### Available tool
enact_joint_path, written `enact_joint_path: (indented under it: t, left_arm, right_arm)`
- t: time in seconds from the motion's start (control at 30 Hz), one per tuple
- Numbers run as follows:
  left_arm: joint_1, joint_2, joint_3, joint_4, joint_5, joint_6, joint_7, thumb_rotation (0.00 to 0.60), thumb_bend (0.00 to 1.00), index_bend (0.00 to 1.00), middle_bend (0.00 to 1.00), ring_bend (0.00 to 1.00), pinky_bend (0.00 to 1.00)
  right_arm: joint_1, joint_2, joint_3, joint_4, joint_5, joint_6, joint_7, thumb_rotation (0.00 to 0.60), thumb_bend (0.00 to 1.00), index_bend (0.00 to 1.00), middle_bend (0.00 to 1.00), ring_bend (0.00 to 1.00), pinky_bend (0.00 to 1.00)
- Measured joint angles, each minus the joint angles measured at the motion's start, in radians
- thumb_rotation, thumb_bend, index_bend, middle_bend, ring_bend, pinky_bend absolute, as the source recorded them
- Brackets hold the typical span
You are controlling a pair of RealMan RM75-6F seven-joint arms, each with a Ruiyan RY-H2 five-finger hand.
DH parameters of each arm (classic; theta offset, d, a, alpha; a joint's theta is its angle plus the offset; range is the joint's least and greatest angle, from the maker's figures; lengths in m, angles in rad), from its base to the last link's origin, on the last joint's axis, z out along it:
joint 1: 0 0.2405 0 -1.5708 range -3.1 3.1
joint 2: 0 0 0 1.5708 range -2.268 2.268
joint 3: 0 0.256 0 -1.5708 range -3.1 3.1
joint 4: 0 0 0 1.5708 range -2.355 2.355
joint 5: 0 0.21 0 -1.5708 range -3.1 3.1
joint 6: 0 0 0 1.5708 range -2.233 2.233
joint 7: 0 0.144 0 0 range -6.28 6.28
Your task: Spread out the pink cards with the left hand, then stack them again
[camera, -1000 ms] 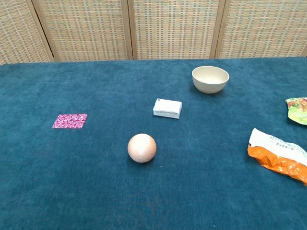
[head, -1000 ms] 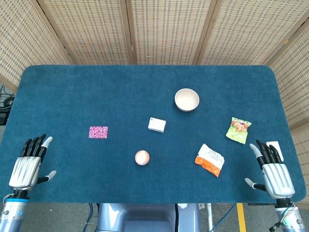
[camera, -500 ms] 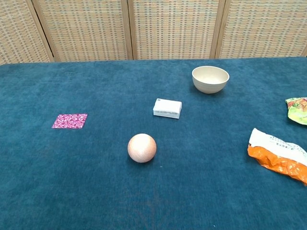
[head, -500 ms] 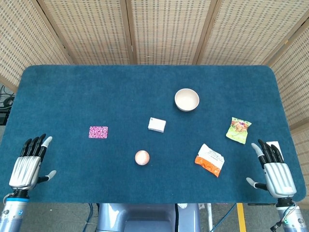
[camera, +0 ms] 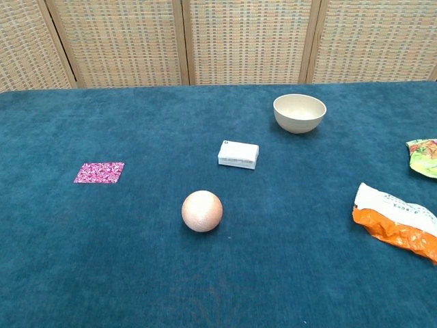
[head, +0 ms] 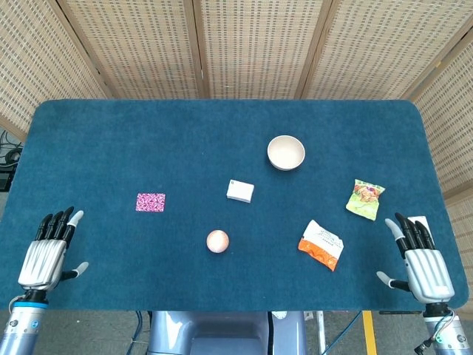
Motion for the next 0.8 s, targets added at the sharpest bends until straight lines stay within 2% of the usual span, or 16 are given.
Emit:
enact_joint_path:
  t: [0.17,0.63,0.8]
  left_arm:
    - [-0.024,0.003,-0.012,-0.017,-0.045,-0.041,0.048,0.6,0.21,0.0,0.0,0.0,0.0]
    - [-0.139,0.054,-0.05,-0.16,-0.194,-0.184,0.201,0.6,0.22,0.0,0.0,0.0,0.0]
    - [-0.205,0.071,-0.073,-0.199,-0.346,-0.27,0.232,0.6,0.42,0.0,0.0,0.0,0.0]
  right_arm:
    - [0.003,-0.005,0.001,0.001,0.002,-0.005,-0.007,0.6,0.1,0.0,0.0,0.0,0.0]
    - [0.005,-0.008,-0.007,0.003,-0.007,-0.013,-0.008,0.6,0.1,0.0,0.0,0.0,0.0]
    - [0.006,-0.008,-0.009,0.007,-0.01,-0.014,0.007,0.6,0.1,0.0,0.0,0.0,0.0]
